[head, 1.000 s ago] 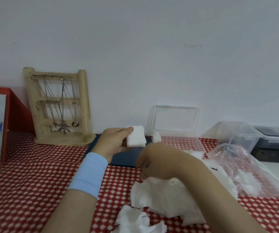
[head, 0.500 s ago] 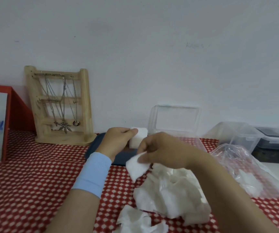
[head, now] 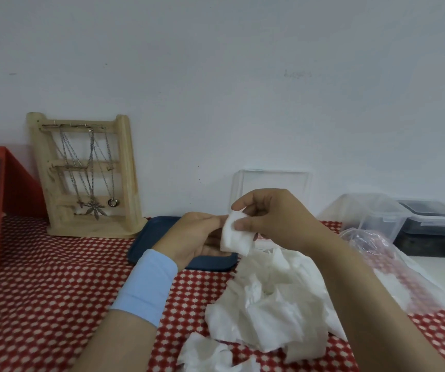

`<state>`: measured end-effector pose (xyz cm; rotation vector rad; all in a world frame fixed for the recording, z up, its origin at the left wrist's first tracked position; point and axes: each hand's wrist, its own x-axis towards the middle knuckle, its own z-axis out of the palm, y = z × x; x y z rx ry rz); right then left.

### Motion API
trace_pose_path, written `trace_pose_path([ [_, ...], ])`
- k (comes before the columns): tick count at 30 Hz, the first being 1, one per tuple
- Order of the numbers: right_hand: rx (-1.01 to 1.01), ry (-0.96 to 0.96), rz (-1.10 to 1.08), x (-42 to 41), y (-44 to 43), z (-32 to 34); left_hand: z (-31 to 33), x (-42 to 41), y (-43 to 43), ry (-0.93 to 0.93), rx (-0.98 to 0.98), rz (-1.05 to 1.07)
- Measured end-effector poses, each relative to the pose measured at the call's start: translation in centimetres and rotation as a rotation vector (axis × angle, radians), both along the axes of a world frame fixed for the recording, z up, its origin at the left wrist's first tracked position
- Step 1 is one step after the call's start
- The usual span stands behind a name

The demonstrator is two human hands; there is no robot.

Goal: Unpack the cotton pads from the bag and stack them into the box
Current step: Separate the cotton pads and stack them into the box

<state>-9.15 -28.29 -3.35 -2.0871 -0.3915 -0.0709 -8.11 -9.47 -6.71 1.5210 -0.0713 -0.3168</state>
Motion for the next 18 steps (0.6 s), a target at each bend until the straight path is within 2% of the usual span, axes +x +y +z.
trace_pose_path([
  [4, -0.135, -0.081, -0.083, 0.40, 0.53, -0.69, 0.02, -0.05, -0.04, 0.001, -0.033, -0.053],
  [10, -0.161, -0.113, -0.112, 0.43, 0.31, -0.93, 0.02, -0.13, 0.69, -0.056, 0.015, -0.199],
  [13, -0.123, -0.089, -0.125, 0.55, 0.13, -0.95, -0.15, 0.10, 0.77, -0.038, 0.001, -0.159],
  [18, -0.084, -0.160, -0.267, 0.23, -0.12, -0.15, -0.53, 0.51, 0.86, -0.001, -0.095, -0.031],
])
